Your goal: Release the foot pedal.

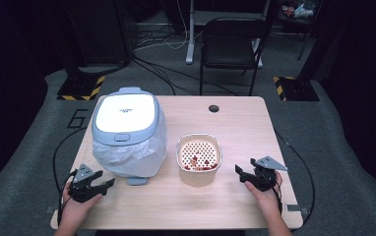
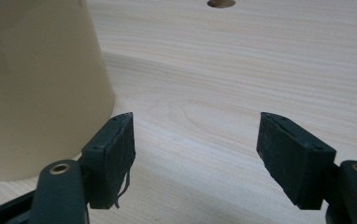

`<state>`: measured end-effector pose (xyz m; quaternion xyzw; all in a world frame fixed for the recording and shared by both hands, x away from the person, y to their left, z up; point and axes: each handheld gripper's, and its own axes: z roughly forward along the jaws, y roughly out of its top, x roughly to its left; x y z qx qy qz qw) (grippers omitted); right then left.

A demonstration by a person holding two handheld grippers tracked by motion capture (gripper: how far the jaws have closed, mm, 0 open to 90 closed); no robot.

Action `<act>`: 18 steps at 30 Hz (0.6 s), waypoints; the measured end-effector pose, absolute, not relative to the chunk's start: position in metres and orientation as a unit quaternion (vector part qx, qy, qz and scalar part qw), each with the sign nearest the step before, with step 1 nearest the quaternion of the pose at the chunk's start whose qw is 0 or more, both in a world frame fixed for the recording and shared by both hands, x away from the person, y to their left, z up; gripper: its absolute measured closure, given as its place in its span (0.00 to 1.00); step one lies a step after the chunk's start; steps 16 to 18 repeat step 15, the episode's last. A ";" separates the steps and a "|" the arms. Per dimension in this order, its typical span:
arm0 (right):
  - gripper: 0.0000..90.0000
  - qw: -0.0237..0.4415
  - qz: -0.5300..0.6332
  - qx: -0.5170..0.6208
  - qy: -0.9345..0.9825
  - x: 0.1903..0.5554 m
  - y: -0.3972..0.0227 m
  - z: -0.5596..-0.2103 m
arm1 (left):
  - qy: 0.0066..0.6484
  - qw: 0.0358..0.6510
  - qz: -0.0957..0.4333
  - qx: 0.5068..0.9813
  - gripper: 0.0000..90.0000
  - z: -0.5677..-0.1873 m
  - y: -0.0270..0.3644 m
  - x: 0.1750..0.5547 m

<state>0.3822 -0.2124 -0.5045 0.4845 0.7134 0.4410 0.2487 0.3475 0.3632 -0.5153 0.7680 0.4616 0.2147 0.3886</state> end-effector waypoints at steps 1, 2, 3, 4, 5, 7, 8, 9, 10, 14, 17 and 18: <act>0.30 0.248 0.439 0.487 0.714 0.382 -0.212 -0.505 | 0.461 0.382 0.213 0.772 0.42 -0.515 0.364 0.348; 0.30 0.248 0.437 0.486 0.715 0.383 -0.213 -0.507 | 0.464 0.385 0.214 0.769 0.42 -0.516 0.364 0.349; 0.30 0.246 0.435 0.487 0.716 0.383 -0.213 -0.508 | 0.464 0.381 0.211 0.771 0.41 -0.516 0.364 0.350; 0.30 0.245 0.432 0.489 0.717 0.384 -0.214 -0.509 | 0.466 0.379 0.214 0.770 0.41 -0.516 0.365 0.350; 0.30 0.245 0.430 0.491 0.717 0.384 -0.214 -0.509 | 0.467 0.380 0.216 0.768 0.41 -0.516 0.365 0.351; 0.30 0.245 0.429 0.493 0.717 0.385 -0.215 -0.510 | 0.474 0.381 0.213 0.765 0.41 -0.517 0.366 0.351; 0.30 0.244 0.431 0.494 0.714 0.385 -0.215 -0.511 | 0.480 0.390 0.219 0.755 0.41 -0.519 0.365 0.352; 0.30 0.246 0.429 0.495 0.715 0.385 -0.216 -0.511 | 0.485 0.390 0.214 0.753 0.41 -0.520 0.365 0.352; 0.30 0.244 0.429 0.497 0.714 0.385 -0.217 -0.511 | 0.480 0.380 0.213 0.761 0.41 -0.520 0.367 0.353; 0.30 0.246 0.427 0.498 0.714 0.386 -0.218 -0.513 | 0.488 0.384 0.231 0.750 0.41 -0.520 0.367 0.354; 0.30 0.250 0.423 0.498 0.714 0.386 -0.219 -0.513 | 0.487 0.379 0.232 0.752 0.40 -0.521 0.367 0.355; 0.30 0.250 0.423 0.498 0.714 0.386 -0.219 -0.513 | 0.487 0.379 0.232 0.752 0.40 -0.521 0.367 0.355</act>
